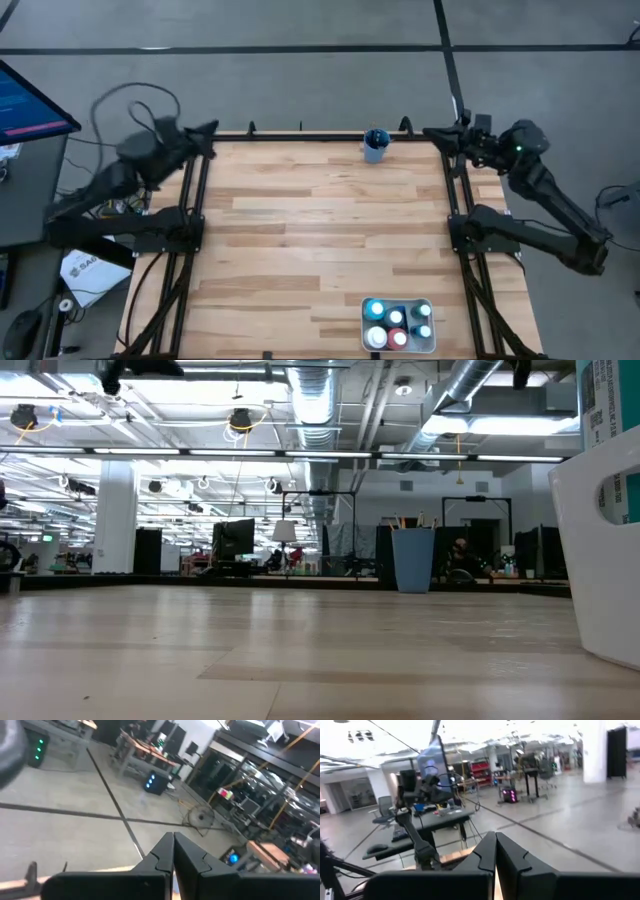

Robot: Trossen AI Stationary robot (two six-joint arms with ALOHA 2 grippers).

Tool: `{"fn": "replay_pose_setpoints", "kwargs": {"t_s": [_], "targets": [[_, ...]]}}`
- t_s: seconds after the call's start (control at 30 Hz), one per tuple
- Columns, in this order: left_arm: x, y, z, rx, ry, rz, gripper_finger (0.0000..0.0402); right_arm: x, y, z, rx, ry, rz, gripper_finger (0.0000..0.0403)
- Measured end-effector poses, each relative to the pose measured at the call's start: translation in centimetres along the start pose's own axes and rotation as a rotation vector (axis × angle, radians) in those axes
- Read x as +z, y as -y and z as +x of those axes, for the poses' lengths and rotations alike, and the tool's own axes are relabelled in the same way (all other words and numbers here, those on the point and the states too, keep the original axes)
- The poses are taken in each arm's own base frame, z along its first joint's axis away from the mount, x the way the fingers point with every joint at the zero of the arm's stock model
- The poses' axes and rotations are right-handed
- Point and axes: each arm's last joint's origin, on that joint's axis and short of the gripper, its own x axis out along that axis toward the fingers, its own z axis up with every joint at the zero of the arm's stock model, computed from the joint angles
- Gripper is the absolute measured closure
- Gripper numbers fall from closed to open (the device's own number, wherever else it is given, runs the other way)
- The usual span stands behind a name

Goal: Pick & Place Paint Supplies
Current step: Return to Home Position

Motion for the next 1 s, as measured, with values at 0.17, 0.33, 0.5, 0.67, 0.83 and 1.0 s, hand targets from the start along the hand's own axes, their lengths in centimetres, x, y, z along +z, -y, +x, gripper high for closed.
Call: {"fn": "replay_pose_setpoints", "kwargs": {"t_s": [0.17, 0.33, 0.5, 0.67, 0.83, 1.0], "targets": [[-4.2, -0.8, 0.8, 0.0, -0.053, -0.003, 0.0401, -0.5, 0.1, -1.7, -0.033, 0.025, -0.013, 0.0403], [-7.6, -1.0, 0.8, 0.027, -0.052, -0.002, 0.0401, -0.8, -0.7, -4.4, -0.051, 0.102, -0.059, 0.0403], [-7.4, -0.7, -0.6, -0.132, -0.101, 0.009, 0.0401, -1.7, -1.3, -6.3, -0.058, 0.165, -0.033, 0.0403], [-4.3, -1.6, -3.5, -0.368, -0.066, -0.028, 0.0401, -2.3, -1.7, -7.0, -0.028, 0.187, -0.044, 0.0403], [-4.6, -3.1, -4.5, -0.449, -0.059, -0.02, 0.0401, -4.2, -1.0, -6.6, -0.015, 0.16, 0.018, 0.0403], [-6.4, -3.8, -4.4, -0.512, -0.118, 0.005, 0.0401, -6.7, -0.1, -5.6, 0.077, 0.191, 0.103, 0.0403]]}}
